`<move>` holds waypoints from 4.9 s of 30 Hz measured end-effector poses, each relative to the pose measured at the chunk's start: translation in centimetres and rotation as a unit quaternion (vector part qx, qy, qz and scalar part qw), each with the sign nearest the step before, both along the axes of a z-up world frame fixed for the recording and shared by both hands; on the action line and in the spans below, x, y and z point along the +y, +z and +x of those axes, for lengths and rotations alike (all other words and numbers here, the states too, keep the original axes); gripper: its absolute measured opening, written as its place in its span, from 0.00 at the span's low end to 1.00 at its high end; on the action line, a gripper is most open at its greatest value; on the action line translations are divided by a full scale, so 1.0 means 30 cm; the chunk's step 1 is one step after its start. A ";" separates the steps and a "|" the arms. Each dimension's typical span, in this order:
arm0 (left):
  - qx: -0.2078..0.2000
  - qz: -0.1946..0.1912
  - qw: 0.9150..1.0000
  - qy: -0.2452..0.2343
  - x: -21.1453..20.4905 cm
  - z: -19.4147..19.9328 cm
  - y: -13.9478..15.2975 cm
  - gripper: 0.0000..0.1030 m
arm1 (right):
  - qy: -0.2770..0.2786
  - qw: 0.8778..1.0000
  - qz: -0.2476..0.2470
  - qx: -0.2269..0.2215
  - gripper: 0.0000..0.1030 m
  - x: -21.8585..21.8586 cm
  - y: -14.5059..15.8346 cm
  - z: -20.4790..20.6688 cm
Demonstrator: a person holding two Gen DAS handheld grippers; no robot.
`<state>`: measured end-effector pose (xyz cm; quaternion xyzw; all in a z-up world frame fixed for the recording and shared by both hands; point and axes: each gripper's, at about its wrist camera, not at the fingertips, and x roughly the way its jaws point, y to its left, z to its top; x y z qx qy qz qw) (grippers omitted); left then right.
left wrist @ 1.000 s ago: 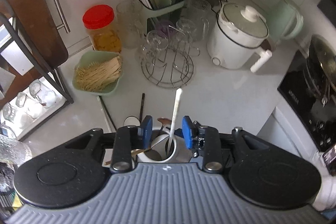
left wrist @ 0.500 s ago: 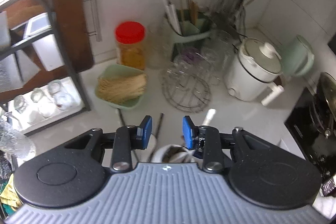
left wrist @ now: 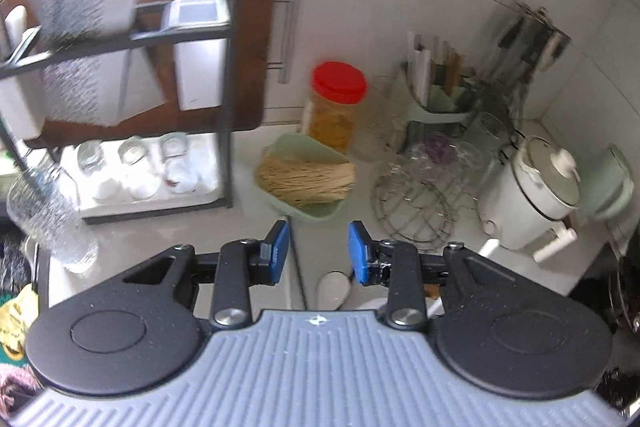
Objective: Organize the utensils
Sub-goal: 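Move the left tool back to the black chopstick on the counter, then grasp the black chopstick with the left tool, then lift the black chopstick with the left tool toward the crock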
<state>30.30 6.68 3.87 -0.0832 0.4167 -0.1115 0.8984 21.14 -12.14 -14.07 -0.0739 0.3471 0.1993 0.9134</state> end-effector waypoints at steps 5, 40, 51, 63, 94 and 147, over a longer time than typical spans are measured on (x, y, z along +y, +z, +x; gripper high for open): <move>0.008 -0.006 0.999 0.038 0.091 -0.004 -0.069 0.42 | -0.007 1.000 0.004 -0.002 0.88 -0.007 -0.001 -0.006; 0.116 -0.146 0.981 -0.048 -0.012 0.282 -0.805 0.23 | -0.039 0.999 -0.008 0.023 0.88 0.003 0.012 -0.001; 0.130 -0.122 0.983 -0.052 -0.059 0.413 -0.854 0.23 | -0.049 0.998 -0.006 0.025 0.88 0.007 0.014 0.001; 0.131 -0.050 0.989 -0.051 -0.137 0.531 -0.840 0.23 | -0.071 0.997 -0.006 0.026 0.88 0.015 0.017 -0.010; 0.215 0.046 0.972 -0.082 -0.261 0.653 -0.818 0.10 | -0.076 0.996 -0.016 0.041 0.88 0.019 0.023 0.008; -0.001 -0.035 0.997 0.068 0.058 -0.280 -0.295 0.05 | -0.064 0.998 -0.007 0.027 0.88 0.019 0.016 -0.029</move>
